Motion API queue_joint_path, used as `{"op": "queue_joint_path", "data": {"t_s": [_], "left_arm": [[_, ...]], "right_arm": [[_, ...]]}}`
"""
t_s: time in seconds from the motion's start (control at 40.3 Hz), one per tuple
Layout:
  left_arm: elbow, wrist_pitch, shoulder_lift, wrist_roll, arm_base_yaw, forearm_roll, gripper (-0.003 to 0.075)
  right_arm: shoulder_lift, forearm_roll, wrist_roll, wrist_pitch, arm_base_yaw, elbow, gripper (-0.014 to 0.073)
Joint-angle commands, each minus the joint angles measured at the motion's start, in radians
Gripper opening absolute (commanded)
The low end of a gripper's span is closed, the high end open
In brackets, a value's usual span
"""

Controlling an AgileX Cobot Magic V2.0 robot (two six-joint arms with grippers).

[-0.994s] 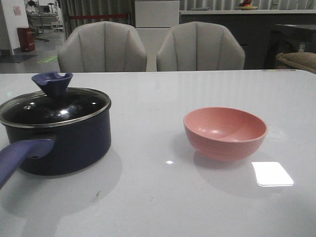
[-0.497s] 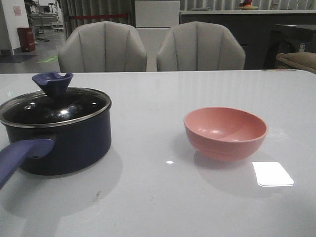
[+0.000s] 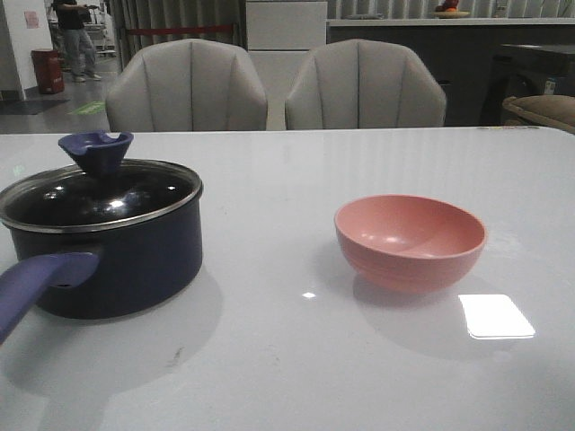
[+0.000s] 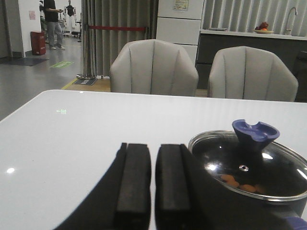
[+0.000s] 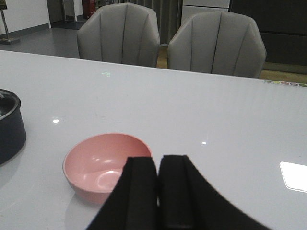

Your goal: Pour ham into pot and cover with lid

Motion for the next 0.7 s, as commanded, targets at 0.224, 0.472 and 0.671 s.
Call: {"op": "queue_joint_path", "data": {"t_s": [0.224,0.472,0.671], "left_arm": [[0.021,-0.069,-0.018,-0.009,0.002,-0.009,0.0132],[0.021,-0.069,-0.018,-0.009,0.002,-0.009,0.0132],[0.021,-0.069,-0.018,-0.009,0.002,-0.009,0.0132]], "right_arm": [[-0.034,-0.093,0.049,-0.09,-0.015,0.009,0.0148],[-0.245,-0.417,0.343,-0.075,-0.111,0.089,0.0148],[-0.315,-0.422,0.366,-0.079,-0.13,0.154,0.0148]]}}
